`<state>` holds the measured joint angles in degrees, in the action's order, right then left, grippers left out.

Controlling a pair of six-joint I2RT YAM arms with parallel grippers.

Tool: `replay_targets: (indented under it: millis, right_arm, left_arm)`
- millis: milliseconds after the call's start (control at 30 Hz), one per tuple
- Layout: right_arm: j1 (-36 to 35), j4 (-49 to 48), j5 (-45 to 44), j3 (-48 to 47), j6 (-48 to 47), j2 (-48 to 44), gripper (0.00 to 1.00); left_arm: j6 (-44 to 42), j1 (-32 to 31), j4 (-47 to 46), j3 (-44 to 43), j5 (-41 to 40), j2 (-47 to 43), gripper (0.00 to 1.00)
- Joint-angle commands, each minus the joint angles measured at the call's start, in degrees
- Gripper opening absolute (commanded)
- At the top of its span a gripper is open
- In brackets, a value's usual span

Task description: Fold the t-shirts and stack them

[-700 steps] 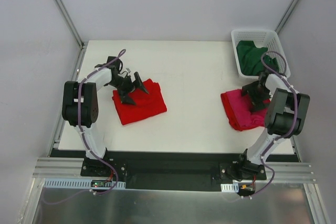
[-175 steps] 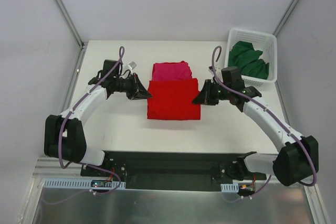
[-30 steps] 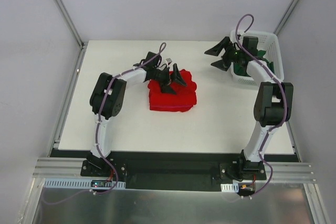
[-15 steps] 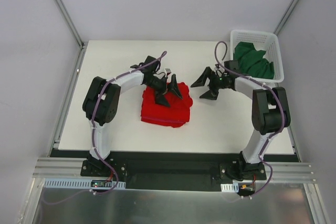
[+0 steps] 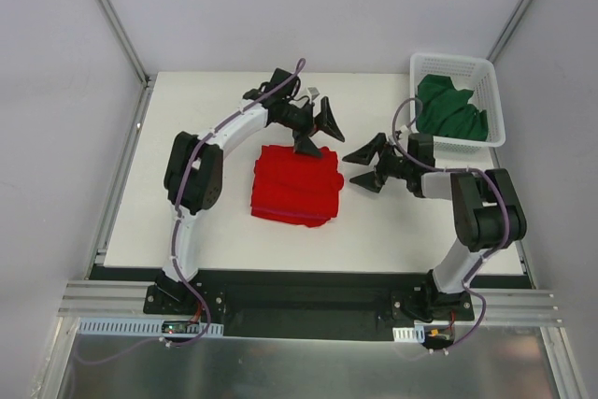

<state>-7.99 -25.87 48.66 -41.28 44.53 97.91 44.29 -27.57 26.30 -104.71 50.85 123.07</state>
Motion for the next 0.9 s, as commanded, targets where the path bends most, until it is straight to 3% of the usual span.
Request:
replay_targets:
  millis: [0,167,267,367,467,567,600,700,867]
  right_arm:
    - [0.5,-34.2,1.4,1.9,15.6,6.3,0.96]
    - [0.0,-59.4,-0.1,2.5,35.2,17.6,0.96]
    - [0.0,-61.5,0.4,3.6,34.9,17.9,0.96]
    - [-0.1,-53.9,1.9,4.5,29.1,13.0,0.96]
    - [-0.2,-40.0,3.0,4.2,19.9,5.6,0.96]
    - [-0.4,-19.3,2.7,2.4,10.1,-3.0,0.96]
    - [-0.4,-6.2,2.1,1.3,2.0,-4.9,0.96]
    - [-0.2,11.0,-1.5,-1.9,-8.0,-10.0,0.96]
    - [-1.1,10.1,-0.1,1.7,-7.0,-9.6,0.96]
  left_arm:
    - [2.9,-1.5,1.5,-4.0,-0.8,4.5,0.99]
    - [3.2,-3.0,1.4,-3.0,-1.5,5.5,0.99]
    - [2.9,-3.2,1.4,-1.6,-2.2,4.5,0.99]
    - [2.0,-3.1,1.4,-0.1,-2.9,3.1,0.99]
    - [1.6,-3.1,1.4,1.8,-3.3,2.1,0.99]
    - [1.2,-3.1,1.4,3.5,-3.7,1.0,0.99]
    - [0.9,-3.1,1.4,4.0,-3.8,0.8,0.99]
    - [0.4,-3.2,1.4,5.5,-4.3,-0.5,0.99]
    - [-0.1,-3.1,1.4,7.9,-5.0,-2.1,0.99]
